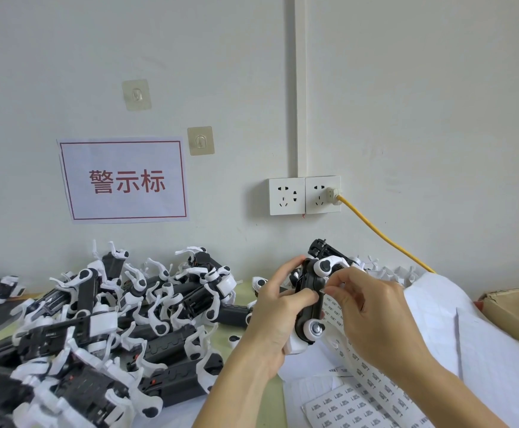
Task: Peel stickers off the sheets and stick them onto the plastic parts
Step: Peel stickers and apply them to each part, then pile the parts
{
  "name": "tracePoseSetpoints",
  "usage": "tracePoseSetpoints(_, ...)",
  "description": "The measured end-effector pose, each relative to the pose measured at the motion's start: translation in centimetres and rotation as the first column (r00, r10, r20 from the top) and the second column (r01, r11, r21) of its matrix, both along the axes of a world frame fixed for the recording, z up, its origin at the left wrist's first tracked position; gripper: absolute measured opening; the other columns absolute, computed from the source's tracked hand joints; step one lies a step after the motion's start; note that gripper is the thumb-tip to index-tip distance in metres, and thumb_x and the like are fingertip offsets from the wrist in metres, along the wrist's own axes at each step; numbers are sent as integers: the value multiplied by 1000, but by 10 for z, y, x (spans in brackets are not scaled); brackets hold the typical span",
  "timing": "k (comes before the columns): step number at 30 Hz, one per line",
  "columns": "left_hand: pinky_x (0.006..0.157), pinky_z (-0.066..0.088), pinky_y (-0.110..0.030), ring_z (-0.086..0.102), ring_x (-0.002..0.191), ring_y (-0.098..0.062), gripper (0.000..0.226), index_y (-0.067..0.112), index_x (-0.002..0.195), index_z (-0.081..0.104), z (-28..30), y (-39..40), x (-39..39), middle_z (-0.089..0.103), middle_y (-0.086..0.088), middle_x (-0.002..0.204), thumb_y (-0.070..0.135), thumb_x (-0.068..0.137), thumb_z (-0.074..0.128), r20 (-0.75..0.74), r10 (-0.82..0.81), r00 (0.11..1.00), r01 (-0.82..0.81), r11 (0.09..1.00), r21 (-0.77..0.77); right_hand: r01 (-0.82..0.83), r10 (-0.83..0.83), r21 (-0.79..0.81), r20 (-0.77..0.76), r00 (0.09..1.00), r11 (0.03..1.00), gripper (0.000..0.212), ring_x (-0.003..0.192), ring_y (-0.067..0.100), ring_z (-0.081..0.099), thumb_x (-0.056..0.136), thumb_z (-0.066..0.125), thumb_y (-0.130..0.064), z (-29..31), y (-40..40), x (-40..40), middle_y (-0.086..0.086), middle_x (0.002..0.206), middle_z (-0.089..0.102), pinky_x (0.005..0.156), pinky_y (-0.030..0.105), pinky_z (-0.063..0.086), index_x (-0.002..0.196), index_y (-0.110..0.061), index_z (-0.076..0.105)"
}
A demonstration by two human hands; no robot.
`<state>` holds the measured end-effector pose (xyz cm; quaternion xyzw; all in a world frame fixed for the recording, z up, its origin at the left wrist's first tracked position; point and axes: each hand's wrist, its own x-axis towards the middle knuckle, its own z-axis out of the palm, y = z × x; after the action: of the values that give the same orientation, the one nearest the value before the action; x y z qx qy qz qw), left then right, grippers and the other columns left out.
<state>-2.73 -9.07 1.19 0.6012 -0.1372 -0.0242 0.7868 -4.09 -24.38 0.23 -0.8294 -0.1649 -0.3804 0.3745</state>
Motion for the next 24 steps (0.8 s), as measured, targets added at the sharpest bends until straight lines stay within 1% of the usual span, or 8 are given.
tracePoseSetpoints(4, 62, 52, -30, 68, 77, -29, 56, 44, 110, 72, -1, -1, 0, 72, -10, 84, -5, 85, 63, 4, -5, 1000, 5, 1000, 17, 14, -14, -12, -3, 1000, 1000, 17, 46, 19, 45, 93, 68, -15, 1, 1, -2, -1, 49, 55, 50, 41, 43, 80, -26, 66)
tracePoseSetpoints(6, 62, 52, -30, 68, 76, -29, 55, 45, 111, 71, 0, -1, 0, 72, -10, 84, -2, 81, 67, 3, -4, 1000, 4, 1000, 24, 23, -23, -14, -6, 1000, 1000, 17, 46, 18, 46, 93, 68, -15, 2, 1, -3, -2, 49, 56, 51, 41, 44, 80, -26, 66)
tracePoseSetpoints(9, 69, 52, -34, 69, 78, -28, 57, 48, 112, 69, 1, -1, -3, 74, -12, 89, 12, 69, 74, 11, 3, 1000, -3, 999, 50, 37, -38, -26, -10, 999, 999, 14, 46, 17, 48, 93, 68, -16, 3, 1, -5, -3, 49, 57, 51, 42, 47, 83, -24, 67)
tracePoseSetpoints(12, 76, 53, -34, 72, 81, -23, 56, 51, 113, 67, -1, -3, -4, 76, -11, 92, 18, 69, 78, 39, 16, 999, -20, 996, 83, 49, -49, -42, -7, 999, 998, 10, 45, 17, 50, 93, 69, -18, 4, 2, -7, -4, 48, 56, 51, 44, 48, 84, -23, 69)
tracePoseSetpoints(14, 73, 54, -30, 73, 79, -21, 54, 51, 113, 67, -2, -2, -3, 77, -9, 90, 14, 75, 79, 51, 18, 999, -23, 996, 90, 59, -59, -50, -7, 998, 997, 9, 46, 16, 51, 92, 69, -20, 5, 2, -7, -5, 48, 56, 51, 43, 49, 84, -23, 70)
tracePoseSetpoints(17, 66, 54, -23, 73, 76, -19, 54, 50, 113, 67, -4, -1, 0, 77, -6, 87, 6, 83, 75, 59, 20, 998, -26, 994, 102, 79, -79, -64, -6, 997, 995, 8, 46, 15, 51, 91, 71, -21, 6, 2, -8, -7, 47, 56, 51, 41, 50, 83, -24, 70)
tracePoseSetpoints(21, 68, 54, -24, 72, 74, -19, 55, 51, 112, 67, -4, -2, -2, 77, -6, 86, 12, 76, 77, 71, 35, 997, -43, 993, 111, 99, -98, -65, 12, 995, 993, 9, 45, 16, 51, 90, 73, -20, 6, 3, -9, -9, 45, 53, 50, 39, 49, 82, -24, 71)
tracePoseSetpoints(24, 68, 54, -24, 70, 73, -18, 53, 52, 111, 67, -5, -3, -1, 75, -5, 84, 8, 81, 75, 88, 52, 995, -63, 990, 126, 102, -101, -53, 26, 995, 993, 9, 45, 17, 51, 88, 74, -18, 6, 3, -9, -9, 45, 53, 49, 40, 49, 81, -24, 71)
